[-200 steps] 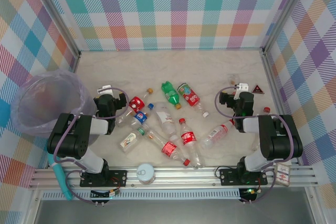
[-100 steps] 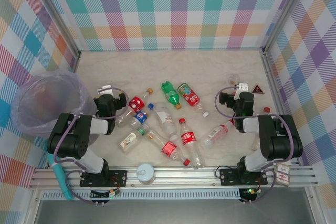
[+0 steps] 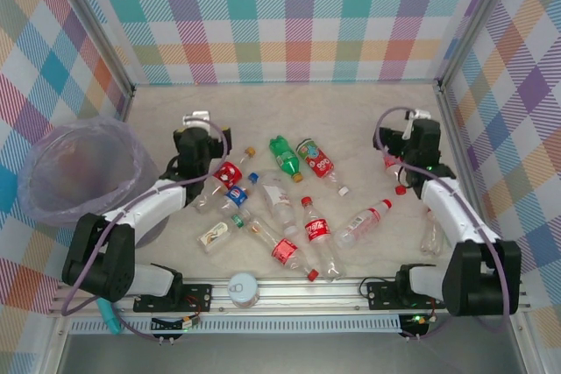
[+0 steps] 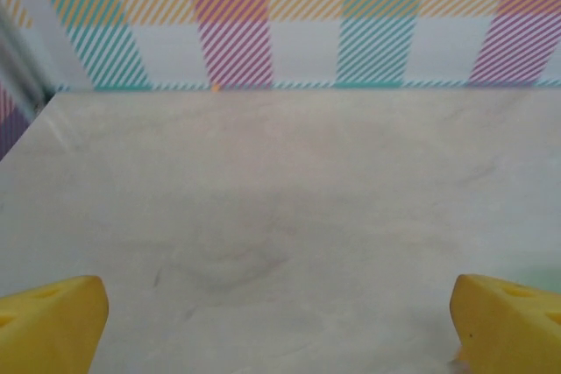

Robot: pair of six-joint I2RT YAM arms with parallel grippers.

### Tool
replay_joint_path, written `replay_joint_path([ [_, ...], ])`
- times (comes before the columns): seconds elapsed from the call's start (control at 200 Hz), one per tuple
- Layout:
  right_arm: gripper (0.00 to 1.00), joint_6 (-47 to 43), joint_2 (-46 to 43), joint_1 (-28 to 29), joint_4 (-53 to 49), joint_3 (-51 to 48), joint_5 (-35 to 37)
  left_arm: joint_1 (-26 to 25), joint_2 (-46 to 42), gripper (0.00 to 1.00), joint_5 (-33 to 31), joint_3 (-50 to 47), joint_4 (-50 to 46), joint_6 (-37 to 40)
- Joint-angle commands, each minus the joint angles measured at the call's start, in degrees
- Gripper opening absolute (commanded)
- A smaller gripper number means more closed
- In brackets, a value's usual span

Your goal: Put the plastic bottles in the bin

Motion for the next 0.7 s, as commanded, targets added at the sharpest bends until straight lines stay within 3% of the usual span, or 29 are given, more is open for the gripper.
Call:
replay_joint_path([
  [0.0,0.99,7.5,-1.3,-1.0,-36.6,10.4,2.9,-3.1,2.1,1.0,-5.7,9.9,-22.2,-6.5],
  [0.07,0.99,10.0,-2.1,-1.0,-48.0,16.0,5.2,-4.8,3.6,1.0,-4.8,15.3,-30.2,-10.3],
  [0.19,0.99,11.5,-5.7,-4.5,-55.3,16.4,8.5,-7.3,4.0,1.0,1.4,19.0,-35.5,-15.3],
  [0.31,0.99,12.4,-5.2,-12.0,-53.9,13.9,6.0,-8.0,5.1,1.0,14.1,19.6,-34.4,-23.3],
  [0.42,0.99,14.2,-4.2,-14.4,-51.4,11.2,8.6,-8.1,7.3,1.0,24.5,22.5,-35.4,-28.0],
  [0.515,0.99,14.3,-3.3,-19.1,-48.2,7.1,3.4,-8.0,7.8,1.0,28.9,25.4,-38.3,-29.0],
  [0.695,0.99,11.7,-2.3,-22.0,-44.7,2.5,2.1,-7.8,5.5,1.0,33.0,23.9,-39.1,-31.7],
])
